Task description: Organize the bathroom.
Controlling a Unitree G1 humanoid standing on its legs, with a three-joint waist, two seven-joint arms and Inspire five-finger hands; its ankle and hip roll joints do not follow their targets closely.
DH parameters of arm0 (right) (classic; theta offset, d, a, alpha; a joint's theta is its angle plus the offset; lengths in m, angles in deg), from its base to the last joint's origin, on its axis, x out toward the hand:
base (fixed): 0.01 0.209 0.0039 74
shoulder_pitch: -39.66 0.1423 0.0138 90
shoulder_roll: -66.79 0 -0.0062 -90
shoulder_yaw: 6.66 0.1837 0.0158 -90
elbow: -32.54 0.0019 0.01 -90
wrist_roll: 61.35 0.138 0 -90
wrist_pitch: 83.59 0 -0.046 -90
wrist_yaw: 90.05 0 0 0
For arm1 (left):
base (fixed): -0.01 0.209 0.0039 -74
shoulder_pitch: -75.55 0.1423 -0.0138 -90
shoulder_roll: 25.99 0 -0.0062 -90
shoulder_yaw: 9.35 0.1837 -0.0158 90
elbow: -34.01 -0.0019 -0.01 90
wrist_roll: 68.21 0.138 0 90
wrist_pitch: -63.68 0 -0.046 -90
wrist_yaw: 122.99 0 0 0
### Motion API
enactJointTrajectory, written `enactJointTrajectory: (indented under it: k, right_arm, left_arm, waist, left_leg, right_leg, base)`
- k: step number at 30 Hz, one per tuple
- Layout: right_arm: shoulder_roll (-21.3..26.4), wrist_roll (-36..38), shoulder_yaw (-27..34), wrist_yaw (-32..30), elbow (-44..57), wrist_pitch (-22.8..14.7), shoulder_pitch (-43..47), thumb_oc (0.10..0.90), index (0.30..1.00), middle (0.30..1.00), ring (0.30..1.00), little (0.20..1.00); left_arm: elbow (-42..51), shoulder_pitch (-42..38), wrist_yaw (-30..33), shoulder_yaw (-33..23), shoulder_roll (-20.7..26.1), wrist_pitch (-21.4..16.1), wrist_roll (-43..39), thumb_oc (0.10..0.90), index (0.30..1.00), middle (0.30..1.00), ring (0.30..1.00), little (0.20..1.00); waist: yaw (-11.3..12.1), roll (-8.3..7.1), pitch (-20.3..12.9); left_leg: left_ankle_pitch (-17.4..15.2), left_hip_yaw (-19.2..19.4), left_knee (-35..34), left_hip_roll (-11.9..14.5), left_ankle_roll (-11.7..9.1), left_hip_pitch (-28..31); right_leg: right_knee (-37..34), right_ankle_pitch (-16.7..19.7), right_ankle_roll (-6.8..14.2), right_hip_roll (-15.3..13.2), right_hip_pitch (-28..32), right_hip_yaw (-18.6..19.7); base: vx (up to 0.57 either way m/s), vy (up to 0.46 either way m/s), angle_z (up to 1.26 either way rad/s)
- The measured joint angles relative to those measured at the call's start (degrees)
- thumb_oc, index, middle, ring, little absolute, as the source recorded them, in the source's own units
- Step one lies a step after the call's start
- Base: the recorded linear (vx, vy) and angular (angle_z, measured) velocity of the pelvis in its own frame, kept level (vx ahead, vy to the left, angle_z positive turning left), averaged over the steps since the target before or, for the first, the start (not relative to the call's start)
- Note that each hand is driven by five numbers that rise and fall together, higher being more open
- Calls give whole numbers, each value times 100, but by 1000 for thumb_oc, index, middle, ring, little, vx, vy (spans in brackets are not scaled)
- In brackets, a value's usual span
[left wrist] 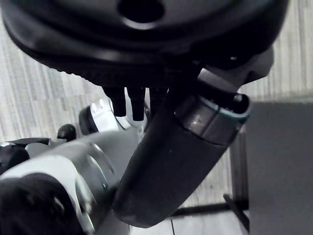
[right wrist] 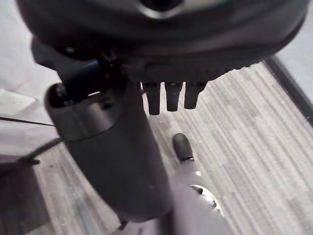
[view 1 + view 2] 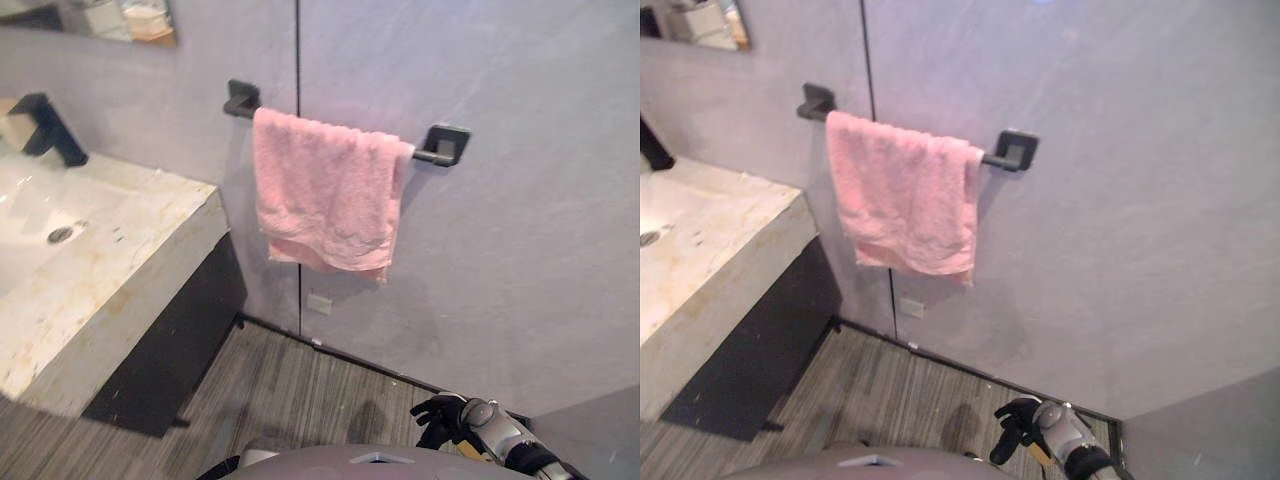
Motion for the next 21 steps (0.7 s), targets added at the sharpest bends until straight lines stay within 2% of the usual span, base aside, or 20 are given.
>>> enactJointTrajectory:
  k: [1,3,4,5,6,7,8,9,10,11,12,13,14,15,16,18,19,20,21]
  right_arm:
    - [2,-158,-52,-27,-45,-66,-14,800,900,900,900,900]
    - [11,-174,-54,-121,-72,-124,-22,800,900,900,900,900]
    - [49,-182,-168,-208,-94,-135,0,800,900,900,900,900]
    - [62,-180,-171,-232,-130,-133,18,800,900,900,900,900]
    - [91,-168,-165,-264,-166,-139,10,800,900,900,900,900]
    - [34,-156,-112,-343,-218,-217,1,800,900,900,900,900]
    - [-9,-167,-53,-377,-282,-283,41,800,900,900,900,900]
    - [-26,-166,22,-395,-356,-350,146,800,900,900,900,900]
    - [-61,-160,76,-395,-497,-385,327,800,900,900,900,900]
    - [-90,-163,120,-442,-645,-394,435,800,900,900,900,900]
    - [-66,-173,187,-522,-647,-466,377,800,900,900,900,900]
    - [32,-177,249,-596,-639,-533,229,800,900,900,900,900]
    - [128,-182,329,-677,-732,-618,67,800,900,900,900,900]
    - [201,-186,413,-745,-950,-655,28,800,900,900,900,900]
    - [174,-185,438,-750,-1144,-684,-18,800,900,900,900,900]
    - [97,-181,536,-752,-1428,-846,-41,800,900,900,900,900]
    - [97,-181,536,-752,-1428,-846,-41,800,900,900,900,900]
    - [-46,-181,592,-763,-1481,-867,-82,800,900,900,900,900]
    - [-157,-181,628,-800,-1471,-915,-152,800,900,900,900,900]
  left_arm:
    - [-167,-130,-69,-6,19,-92,75,800,900,900,900,900]
    - [-285,-327,-106,23,181,-178,325,800,900,900,900,900]
    - [-280,-472,-123,25,262,-185,543,800,900,900,900,900]
    - [-271,-482,-141,24,237,-187,614,800,900,900,900,900]
    - [-271,-393,-168,35,131,-226,708,800,900,900,900,900]
    - [-278,-404,-199,90,66,-307,740,800,900,900,900,900]
    - [-230,-400,-209,192,59,-333,795,800,900,900,900,900]
    - [-225,-495,-217,249,178,-350,897,800,900,900,900,900]
    - [-225,-573,-216,244,216,-381,976,800,900,900,900,900]
    - [-224,-567,-217,239,212,-384,981,800,900,900,900,900]
    - [-281,-548,-215,236,210,-253,981,800,900,900,900,900]
    - [-344,-502,-200,278,208,-246,1016,800,900,900,900,900]
    - [-367,-457,-202,419,194,-250,1116,800,900,900,900,900]
    - [-356,-509,-209,513,188,-254,1149,800,900,900,900,900]
    - [-313,-557,-235,507,231,-292,1150,800,900,900,900,900]
    - [-241,-763,-277,500,295,-316,1159,800,900,900,900,900]
    - [-241,-763,-277,500,295,-316,1159,800,900,900,900,900]
    - [-241,-872,-279,507,385,-356,1160,800,900,900,900,900]
    - [-225,-934,-295,501,463,-393,1154,800,900,900,900,900]
  waist:
    - [7,-12,33]
    - [9,-175,111]
    - [33,-283,254]
    - [90,-328,344]
    - [84,-193,347]
    - [32,-143,436]
    - [29,-235,402]
    - [-35,-271,424]
    - [-51,-364,562]
    - [-26,-420,606]
    - [-91,-445,598]
    - [-229,-405,593]
    - [-338,-250,509]
    - [-402,-166,481]
    - [-409,-181,428]
    - [-494,-55,371]
    - [-494,-55,371]
    - [-540,-175,336]
    - [-544,-316,284]
  left_leg:
    - [13,294,17,69,6,-139]
    - [-241,1543,15,339,308,-226]
    - [-325,1962,445,391,393,-349]
    - [-245,2160,943,446,227,-440]
    - [112,2118,1623,439,9,-510]
    - [315,1837,1823,357,-207,-765]
    - [651,1590,1299,171,-459,-806]
    - [856,1435,932,79,-788,-800]
    - [854,1353,989,40,-922,-837]
    - [438,1474,1425,109,-848,-882]
    - [-40,1748,2215,210,-765,-903]
    - [-189,1863,2751,259,-792,-756]
    - [-283,1932,2741,254,-818,-555]
    - [-313,2061,2456,170,-766,-521]
    - [-355,2086,2065,-14,-730,-504]
    - [-539,2180,1380,-113,-282,-509]
    - [-539,2180,1380,-113,-282,-509]
    - [-486,2205,1111,-219,-66,-479]
    - [-456,2212,1006,-308,21,-503]
  right_leg:
    - [-1,1,-47,-34,-4,-271]
    - [-1,-111,-187,-148,6,-755]
    - [-40,-153,-205,-329,42,-1039]
    - [-39,-161,-205,-381,115,-1133]
    - [-9,-236,-102,-379,188,-1141]
    - [153,-374,-88,-414,154,-993]
    - [291,-465,-167,-414,-115,-840]
    - [334,-443,-228,-514,-241,-805]
    - [331,-398,-258,-582,-321,-866]
    - [299,-284,-393,-665,-355,-931]
    - [214,-177,-342,-691,-205,-983]
    - [158,-126,-252,-714,-30,-1152]
    - [213,-142,-203,-744,24,-1267]
    - [406,-203,-112,-811,-105,-1332]
    - [476,-243,-136,-874,-288,-1313]
    - [551,-159,-34,-814,-491,-1465]
    - [551,-159,-34,-814,-491,-1465]
    - [654,-97,13,-883,-579,-1493]
    - [691,-51,63,-967,-645,-1509]
  base:
    - [-155,-111,95]
    - [-155,-112,134]
    - [-153,-113,116]
    - [-151,-98,97]
    - [-244,-58,95]
    - [-229,-10,104]
    - [-259,20,108]
    - [-161,38,70]
    - [-178,56,29]
    - [-153,65,5]
    - [-175,84,21]
    - [-160,86,60]
    - [-210,131,81]
    - [-207,129,61]
    - [-220,116,51]
    - [-214,83,42]
    - [-208,85,27]
    - [-174,86,12]
    - [-270,136,14]
